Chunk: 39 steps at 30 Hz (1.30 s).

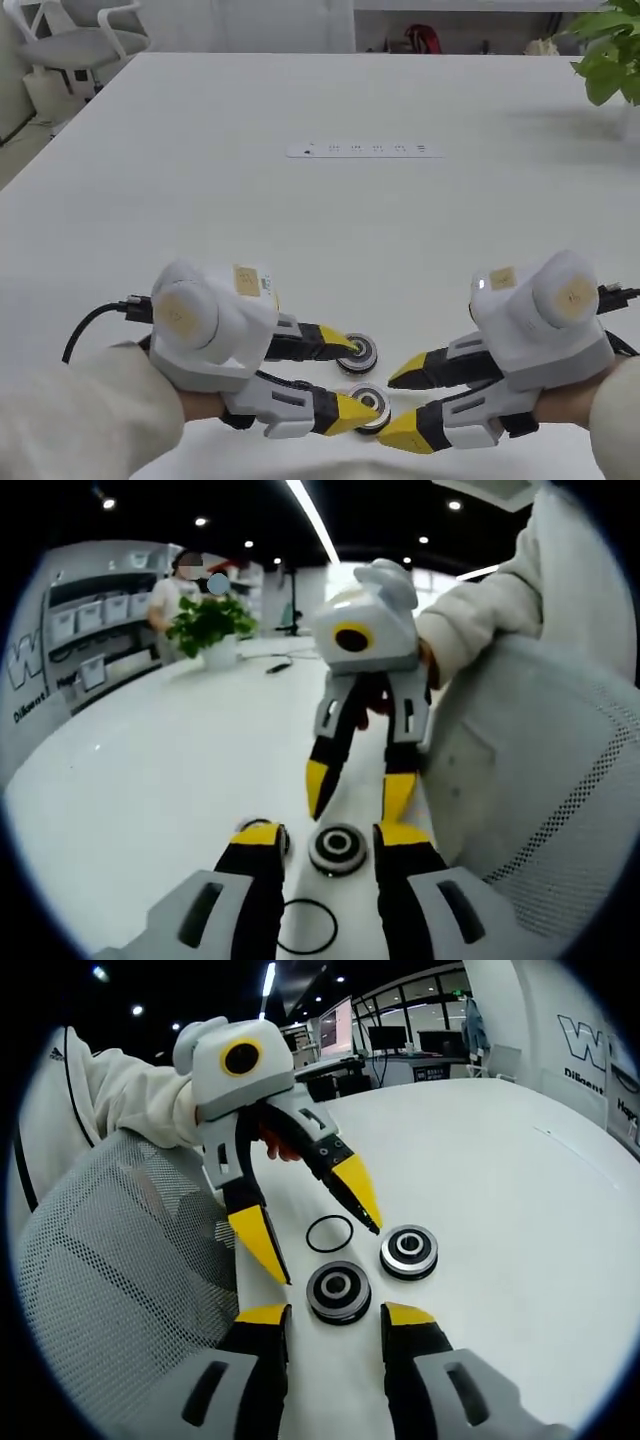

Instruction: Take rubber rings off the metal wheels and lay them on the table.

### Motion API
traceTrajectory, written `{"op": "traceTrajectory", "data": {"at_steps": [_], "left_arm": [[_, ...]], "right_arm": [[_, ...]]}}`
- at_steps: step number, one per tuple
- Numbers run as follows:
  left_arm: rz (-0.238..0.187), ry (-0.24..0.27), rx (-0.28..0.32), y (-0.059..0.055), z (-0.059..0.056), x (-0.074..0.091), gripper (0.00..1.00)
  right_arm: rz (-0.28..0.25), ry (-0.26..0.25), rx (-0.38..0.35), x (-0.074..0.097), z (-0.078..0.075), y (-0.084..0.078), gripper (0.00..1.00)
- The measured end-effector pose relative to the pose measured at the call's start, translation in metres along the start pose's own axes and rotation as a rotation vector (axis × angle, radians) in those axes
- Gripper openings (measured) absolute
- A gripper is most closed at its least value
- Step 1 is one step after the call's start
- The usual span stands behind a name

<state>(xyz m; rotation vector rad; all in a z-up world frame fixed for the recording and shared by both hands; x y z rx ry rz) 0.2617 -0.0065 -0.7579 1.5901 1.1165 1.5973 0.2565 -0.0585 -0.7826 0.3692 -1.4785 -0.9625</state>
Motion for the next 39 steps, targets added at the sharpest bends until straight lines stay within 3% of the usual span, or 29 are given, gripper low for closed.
{"op": "traceTrajectory", "data": {"at_steps": [15,25,39], "left_arm": [[0.022,-0.005,0.021,-0.01,-0.002,-0.007,0.26],[0.069,-0.003,-0.045,-0.016,-0.005,-0.015,0.24],[0.053,-0.023,-0.022,-0.016,-0.006,-0.015,0.2]], "right_arm": [[0.02,-0.022,0.031,-0.003,-0.003,-0.004,0.21],[0.023,-0.026,0.047,-0.004,-0.003,-0.006,0.17],[0.034,-0.039,0.077,-0.005,-0.005,-0.009,0.1]]}}
Point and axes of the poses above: the centre of the closed fingertips' face, and the gripper's own axes: x roughly backward along the fingers, z roughly to its left, y roughly out of its top, the point moved 3 cm from there along x, roughly backward along the fingers, and after that the axes turned 7 degrees about -y, right-handed, at the moved point
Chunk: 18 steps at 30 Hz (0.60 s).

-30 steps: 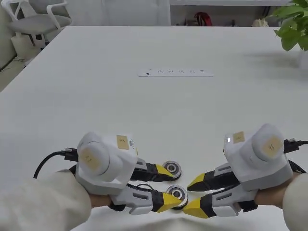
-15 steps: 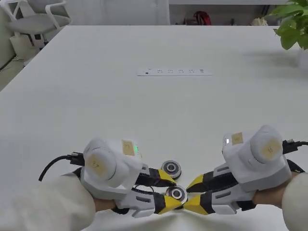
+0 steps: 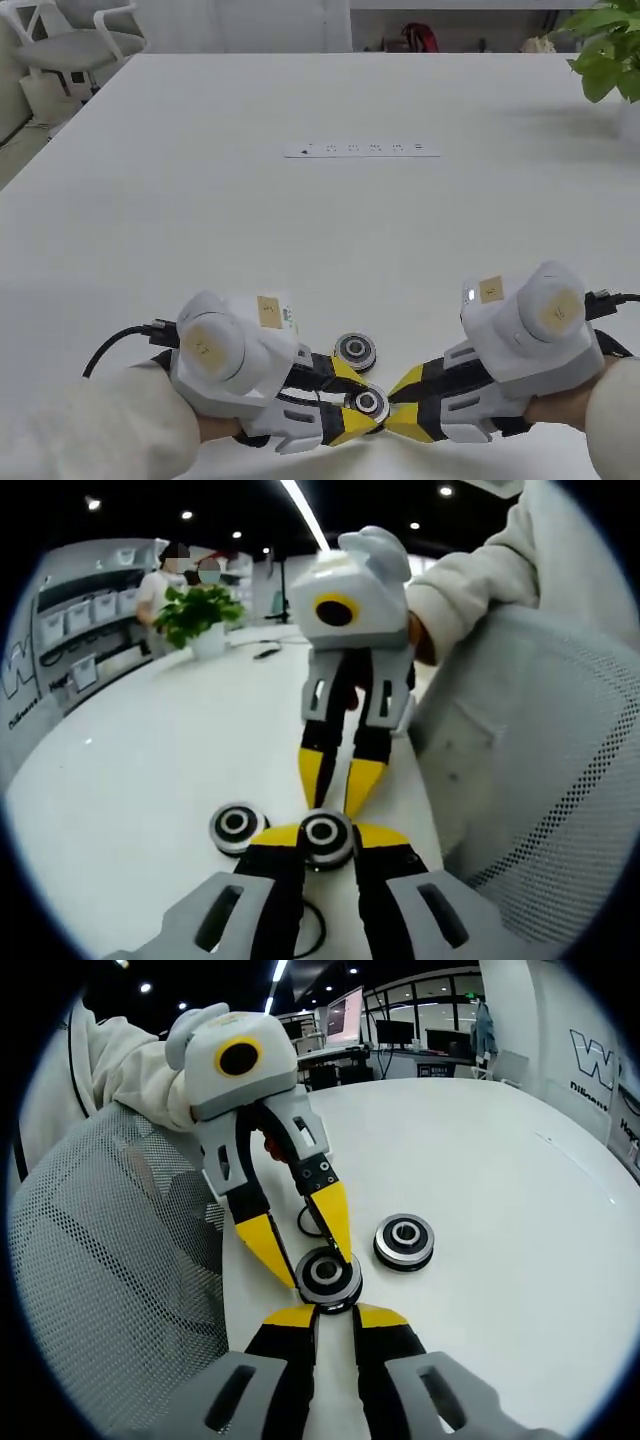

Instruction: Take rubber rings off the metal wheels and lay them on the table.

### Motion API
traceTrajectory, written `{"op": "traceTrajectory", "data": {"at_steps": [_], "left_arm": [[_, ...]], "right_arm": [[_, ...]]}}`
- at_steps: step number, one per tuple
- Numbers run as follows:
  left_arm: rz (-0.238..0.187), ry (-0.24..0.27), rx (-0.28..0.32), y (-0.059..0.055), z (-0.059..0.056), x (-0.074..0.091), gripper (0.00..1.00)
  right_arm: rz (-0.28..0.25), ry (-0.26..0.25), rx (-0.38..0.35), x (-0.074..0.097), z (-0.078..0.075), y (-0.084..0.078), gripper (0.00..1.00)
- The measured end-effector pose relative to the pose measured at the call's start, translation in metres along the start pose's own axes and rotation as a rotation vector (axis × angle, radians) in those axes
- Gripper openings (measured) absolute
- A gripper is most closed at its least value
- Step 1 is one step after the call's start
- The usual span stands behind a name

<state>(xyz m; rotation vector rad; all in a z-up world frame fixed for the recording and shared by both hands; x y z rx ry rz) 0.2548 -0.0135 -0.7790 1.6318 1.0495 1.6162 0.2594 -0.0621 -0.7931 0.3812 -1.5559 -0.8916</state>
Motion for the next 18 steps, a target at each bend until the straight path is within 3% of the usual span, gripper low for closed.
{"op": "traceTrajectory", "data": {"at_steps": [18], "left_arm": [[-0.014,0.012,0.021,-0.0005,0.0015,0.0024,0.15]], "right_arm": [[0.004,-0.005,0.023,-0.0003,-0.0011,-0.0017,0.05]]}}
Point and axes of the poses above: the centre of the closed fingertips' face, and the gripper's own axes: x roughly backward along the fingers, z roughly to its left, y roughly out of its top, the point moved 3 cm from there along x, roughly backward along the fingers, and after that the axes turned 7 degrees about -y, right-handed, at the moved point
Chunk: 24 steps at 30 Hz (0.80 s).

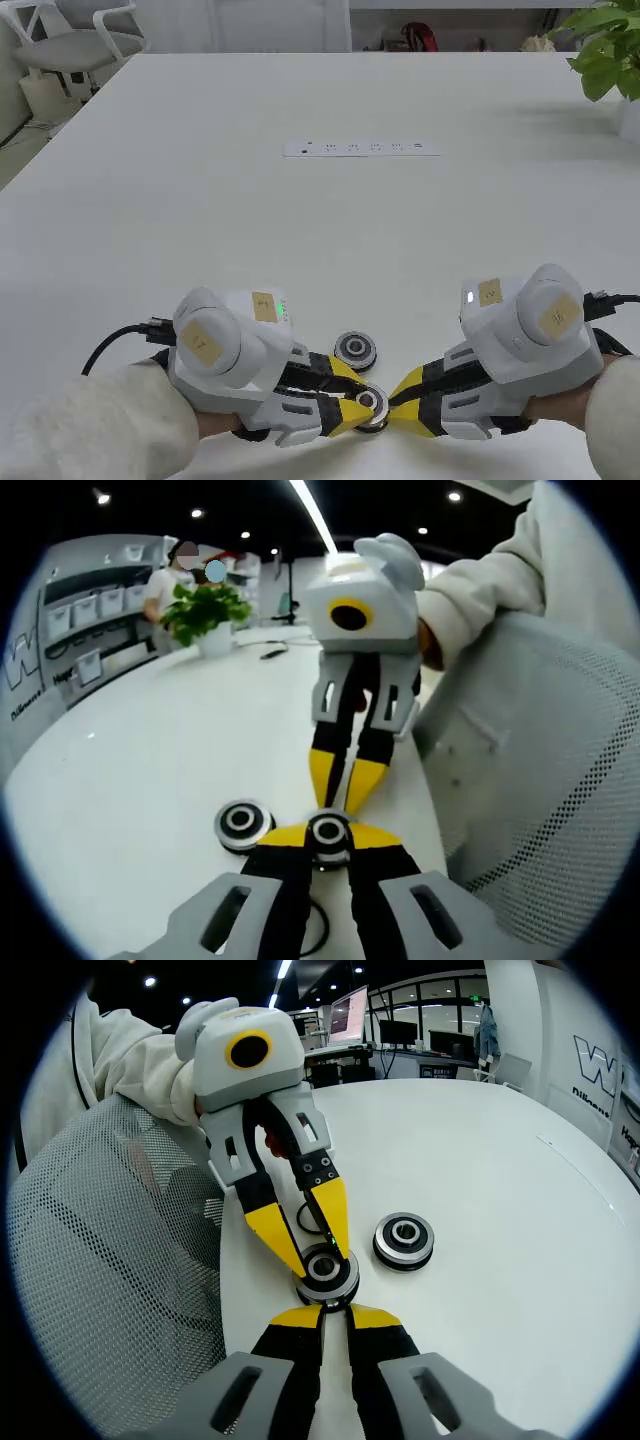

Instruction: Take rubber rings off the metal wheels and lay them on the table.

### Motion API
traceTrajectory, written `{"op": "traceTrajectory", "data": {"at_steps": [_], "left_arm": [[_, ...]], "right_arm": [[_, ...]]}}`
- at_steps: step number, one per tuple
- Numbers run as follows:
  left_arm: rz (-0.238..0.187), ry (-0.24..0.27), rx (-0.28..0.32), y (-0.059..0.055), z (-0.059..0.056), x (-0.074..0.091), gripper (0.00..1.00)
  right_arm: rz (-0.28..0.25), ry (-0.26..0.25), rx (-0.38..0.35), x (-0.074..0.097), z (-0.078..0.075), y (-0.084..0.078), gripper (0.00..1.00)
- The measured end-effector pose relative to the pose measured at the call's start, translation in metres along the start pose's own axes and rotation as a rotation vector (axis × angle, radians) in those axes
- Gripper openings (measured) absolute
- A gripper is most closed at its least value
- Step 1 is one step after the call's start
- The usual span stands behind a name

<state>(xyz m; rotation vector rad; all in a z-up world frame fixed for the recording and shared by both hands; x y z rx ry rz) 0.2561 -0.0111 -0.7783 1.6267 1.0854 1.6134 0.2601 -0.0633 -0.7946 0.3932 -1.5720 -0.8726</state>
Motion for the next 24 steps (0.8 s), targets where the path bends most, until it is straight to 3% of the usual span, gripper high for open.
{"op": "traceTrajectory", "data": {"at_steps": [3,5,6,15,19,24], "left_arm": [[0.001,0.001,-0.005,0.0,0.0,0.0,0.15],[0.001,0.001,-0.006,0.0,0.0,0.0,0.15],[0.002,0.001,-0.007,0.0,0.0,0.0,0.15],[0.0,-0.001,-0.007,0.0,0.0,0.0,0.14],[-0.002,-0.002,-0.005,0.0,0.0,0.0,0.14],[-0.003,-0.001,-0.005,0.0,0.0,0.0,0.14]], "right_arm": [[0.001,0.001,-0.001,0.0,0.0,0.0,0.04],[0.032,-0.029,0.024,0.0,-0.006,-0.006,0.0],[0.009,-0.008,0.019,0.0,-0.001,-0.003,0.0],[0.016,-0.013,-0.028,0.003,-0.004,-0.005,0.0],[-0.007,0.004,-0.047,0.005,0.0,0.0,0.13],[-0.007,0.008,-0.015,-0.001,0.004,0.001,0.18]]}}
Point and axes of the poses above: the centre of the closed fingertips' face, and the gripper's own axes: x roughly backward along the fingers, z roughly to its left, y roughly out of its top, the point moved 3 cm from there along x, roughly backward along the fingers, and after that the axes turned 7 degrees about -y, right-handed, at the moved point
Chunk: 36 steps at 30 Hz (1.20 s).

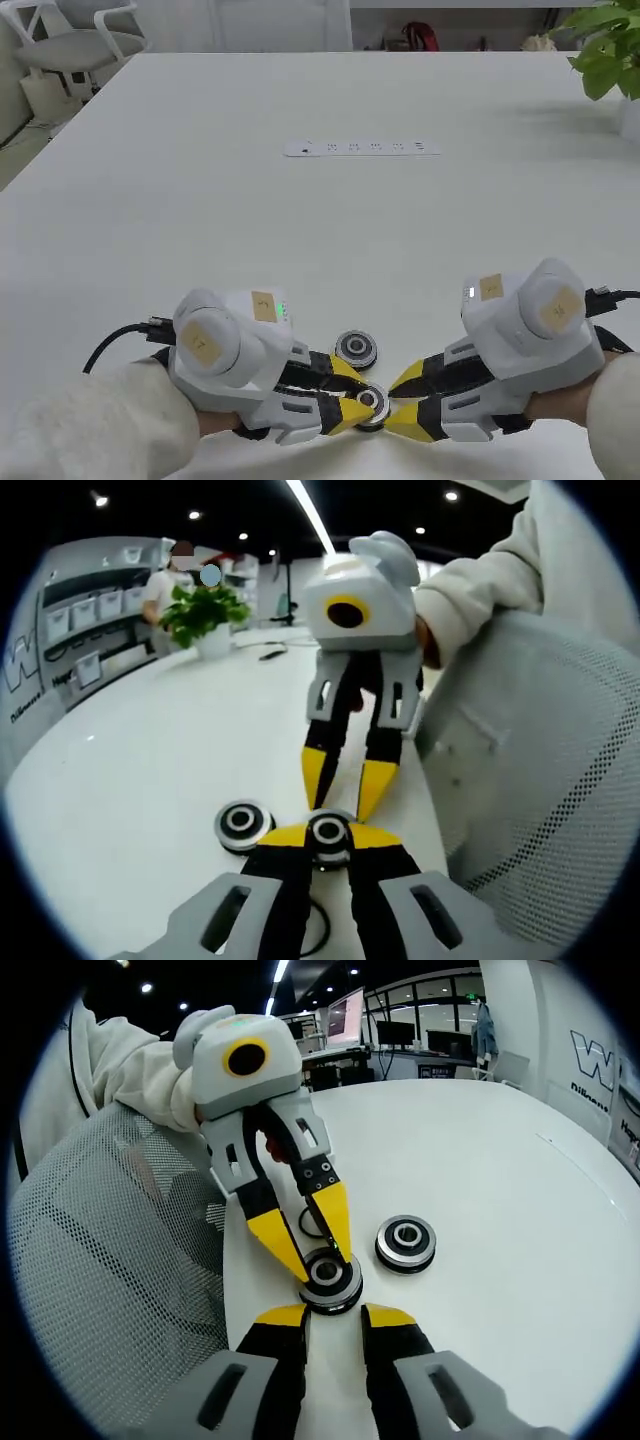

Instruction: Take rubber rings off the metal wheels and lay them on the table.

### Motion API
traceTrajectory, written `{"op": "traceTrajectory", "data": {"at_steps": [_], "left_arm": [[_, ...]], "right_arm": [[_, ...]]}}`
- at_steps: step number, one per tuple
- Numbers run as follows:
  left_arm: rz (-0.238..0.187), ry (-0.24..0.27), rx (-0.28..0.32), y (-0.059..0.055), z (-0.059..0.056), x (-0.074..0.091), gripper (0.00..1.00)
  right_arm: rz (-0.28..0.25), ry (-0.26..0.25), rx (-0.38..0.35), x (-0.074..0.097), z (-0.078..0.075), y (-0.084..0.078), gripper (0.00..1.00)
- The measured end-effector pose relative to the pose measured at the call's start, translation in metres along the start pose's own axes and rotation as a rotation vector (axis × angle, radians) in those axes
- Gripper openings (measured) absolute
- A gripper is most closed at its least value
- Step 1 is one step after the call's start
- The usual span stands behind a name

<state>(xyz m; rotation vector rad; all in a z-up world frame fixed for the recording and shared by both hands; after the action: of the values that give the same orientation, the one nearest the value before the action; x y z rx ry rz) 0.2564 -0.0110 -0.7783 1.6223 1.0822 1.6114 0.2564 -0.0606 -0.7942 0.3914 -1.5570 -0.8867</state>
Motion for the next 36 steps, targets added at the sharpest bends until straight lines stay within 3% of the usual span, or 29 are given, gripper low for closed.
{"op": "traceTrajectory", "data": {"at_steps": [3,17,21,26,36], "left_arm": [[0.0,0.0,-0.001,0.0001,0.0,-0.0001,0.14],[-0.005,0.0,0.003,-0.0005,0.0005,0.0,0.14],[-0.005,0.001,0.004,-0.0008,0.0009,0.0005,0.15],[-0.004,0.003,0.003,-0.0006,0.001,0.0004,0.15],[-0.003,0.006,-0.001,-0.0004,0.001,0.0003,0.15]], "right_arm": [[-0.005,0.008,0.013,-0.0013,0.0024,0.0017,0.22],[-0.008,0.012,0.027,-0.0011,0.0011,0.0049,0.16],[0.007,-0.003,0.027,0.0002,-0.0021,0.0023,0.02],[0.009,-0.002,0.021,-0.0002,-0.0019,0.0022,0.02],[0.035,-0.012,-0.072,-0.0006,-0.0046,0.0015,0.0]]}}
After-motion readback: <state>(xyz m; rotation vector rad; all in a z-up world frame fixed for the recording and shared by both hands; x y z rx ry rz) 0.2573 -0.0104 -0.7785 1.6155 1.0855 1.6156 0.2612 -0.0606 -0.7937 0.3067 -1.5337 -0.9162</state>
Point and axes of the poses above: the centre of the closed fingertips' face, and the gripper's own axes: x roughly backward along the fingers, z roughly to its left, y roughly out of its top, the point moved 3 cm from there along x, roughly backward along the fingers, and after that the axes turned 7 degrees about -y, right-handed, at the moved point
